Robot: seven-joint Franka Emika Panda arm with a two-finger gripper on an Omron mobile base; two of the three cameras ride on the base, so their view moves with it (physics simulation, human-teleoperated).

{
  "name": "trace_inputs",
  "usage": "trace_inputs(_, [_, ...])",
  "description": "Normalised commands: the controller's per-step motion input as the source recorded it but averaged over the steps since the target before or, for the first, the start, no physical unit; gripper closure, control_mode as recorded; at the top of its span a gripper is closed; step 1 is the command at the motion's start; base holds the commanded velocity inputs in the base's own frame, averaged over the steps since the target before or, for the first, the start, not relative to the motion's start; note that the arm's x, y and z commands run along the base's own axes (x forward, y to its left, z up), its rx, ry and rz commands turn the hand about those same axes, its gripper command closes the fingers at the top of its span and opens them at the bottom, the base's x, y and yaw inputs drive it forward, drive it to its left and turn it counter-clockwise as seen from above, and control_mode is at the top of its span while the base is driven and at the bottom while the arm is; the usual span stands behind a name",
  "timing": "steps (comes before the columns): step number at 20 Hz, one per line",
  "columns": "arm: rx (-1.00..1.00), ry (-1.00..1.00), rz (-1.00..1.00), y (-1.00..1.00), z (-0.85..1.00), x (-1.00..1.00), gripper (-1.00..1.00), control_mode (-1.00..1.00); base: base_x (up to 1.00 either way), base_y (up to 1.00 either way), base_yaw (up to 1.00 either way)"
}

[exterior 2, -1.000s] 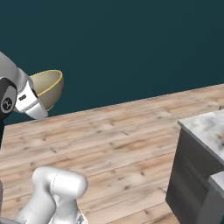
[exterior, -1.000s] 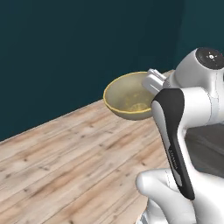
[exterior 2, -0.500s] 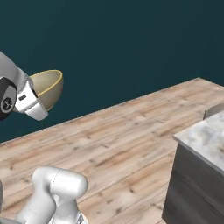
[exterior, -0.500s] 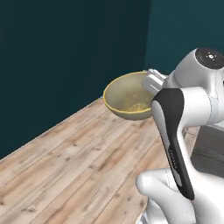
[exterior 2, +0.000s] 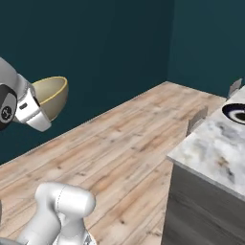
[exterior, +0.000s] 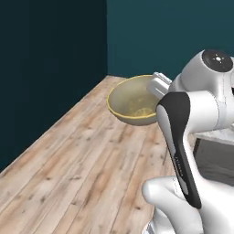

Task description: Take the smaller bowl and place it next to the appetizer plate on the dining counter , and place the larger bowl next to the plate with cooked food.

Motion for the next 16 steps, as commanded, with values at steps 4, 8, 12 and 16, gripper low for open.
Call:
trace_inputs(4, [0.00,0.00,0.00,0.00,0.00,0.00,1.00,1.00,0.47,0.10,-0.48])
trace_inputs(8, [0.00,0.00,0.00,0.00,0.00,0.00,1.00,1.00,0.51,0.48,-0.49])
trace_inputs(12, [0.00,0.00,0.00,0.00,0.00,0.00,1.00,1.00,0.60,0.79,-0.47])
trace_inputs(16, [0.00,0.00,0.00,0.00,0.00,0.00,1.00,1.00,0.67,1.00,-0.37])
